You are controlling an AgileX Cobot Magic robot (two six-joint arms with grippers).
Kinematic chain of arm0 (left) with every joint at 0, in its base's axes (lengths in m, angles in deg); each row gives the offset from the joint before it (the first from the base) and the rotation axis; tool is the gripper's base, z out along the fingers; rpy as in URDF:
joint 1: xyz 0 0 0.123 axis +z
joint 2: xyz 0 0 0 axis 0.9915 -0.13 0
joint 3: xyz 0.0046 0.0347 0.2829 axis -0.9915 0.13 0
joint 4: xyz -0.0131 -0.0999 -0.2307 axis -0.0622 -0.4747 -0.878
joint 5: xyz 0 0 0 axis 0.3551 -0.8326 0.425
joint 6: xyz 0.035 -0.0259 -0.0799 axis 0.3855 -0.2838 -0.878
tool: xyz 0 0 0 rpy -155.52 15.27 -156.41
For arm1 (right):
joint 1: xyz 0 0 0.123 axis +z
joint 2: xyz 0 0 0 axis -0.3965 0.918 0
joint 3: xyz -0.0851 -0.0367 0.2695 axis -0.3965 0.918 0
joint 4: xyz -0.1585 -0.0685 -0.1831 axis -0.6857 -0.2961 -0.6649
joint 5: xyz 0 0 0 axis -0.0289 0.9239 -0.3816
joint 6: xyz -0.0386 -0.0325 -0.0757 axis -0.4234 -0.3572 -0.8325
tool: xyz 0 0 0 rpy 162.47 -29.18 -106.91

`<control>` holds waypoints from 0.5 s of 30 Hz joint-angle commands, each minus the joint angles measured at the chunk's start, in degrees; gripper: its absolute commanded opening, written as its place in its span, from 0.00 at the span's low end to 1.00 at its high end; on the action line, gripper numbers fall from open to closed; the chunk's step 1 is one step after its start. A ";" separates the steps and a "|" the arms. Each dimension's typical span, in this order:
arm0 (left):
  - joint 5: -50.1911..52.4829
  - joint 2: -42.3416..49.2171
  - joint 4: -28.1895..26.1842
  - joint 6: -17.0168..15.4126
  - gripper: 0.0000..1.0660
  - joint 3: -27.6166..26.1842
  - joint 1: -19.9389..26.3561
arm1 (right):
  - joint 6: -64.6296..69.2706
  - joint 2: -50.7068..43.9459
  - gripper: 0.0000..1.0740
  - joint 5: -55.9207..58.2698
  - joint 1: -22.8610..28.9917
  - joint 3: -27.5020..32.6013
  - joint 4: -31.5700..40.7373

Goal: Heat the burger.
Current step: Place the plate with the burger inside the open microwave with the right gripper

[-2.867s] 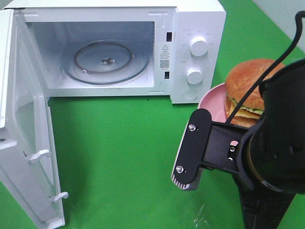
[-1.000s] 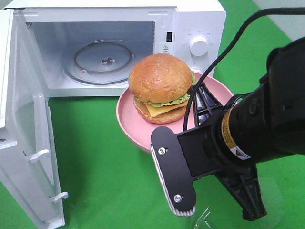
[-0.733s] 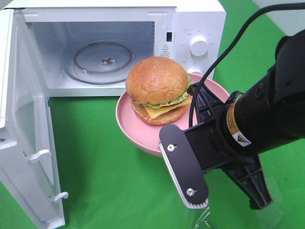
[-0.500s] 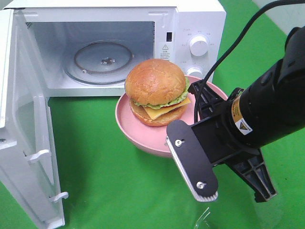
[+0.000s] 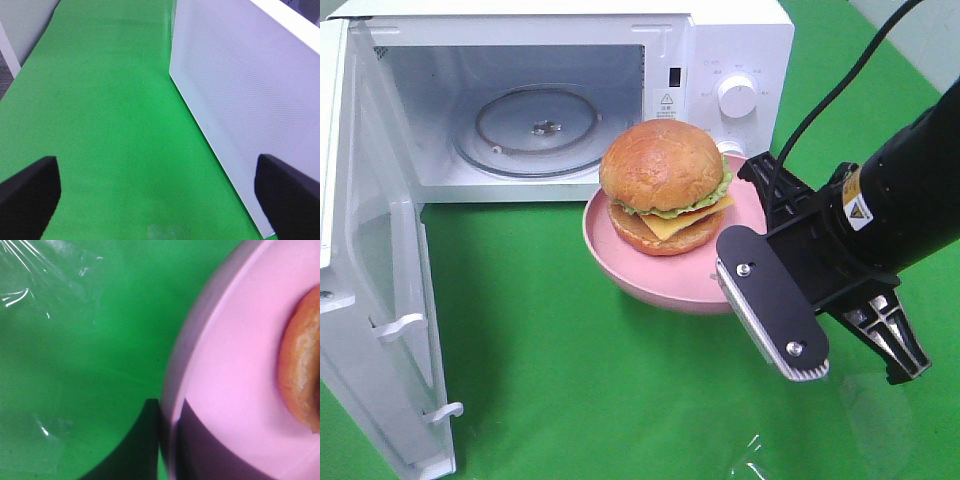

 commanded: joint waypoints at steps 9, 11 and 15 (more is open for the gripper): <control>0.80 1.15 0.00 0.11 0.91 0.17 0.00 | -7.79 -0.40 0.00 -3.90 -2.64 -0.46 3.44; 0.80 1.15 0.00 0.11 0.91 0.17 0.00 | -7.79 -0.40 0.00 -4.07 -2.64 -0.46 3.44; 0.80 1.15 0.00 0.11 0.91 0.17 0.00 | -7.62 -0.40 0.00 -4.87 -2.64 -0.46 3.44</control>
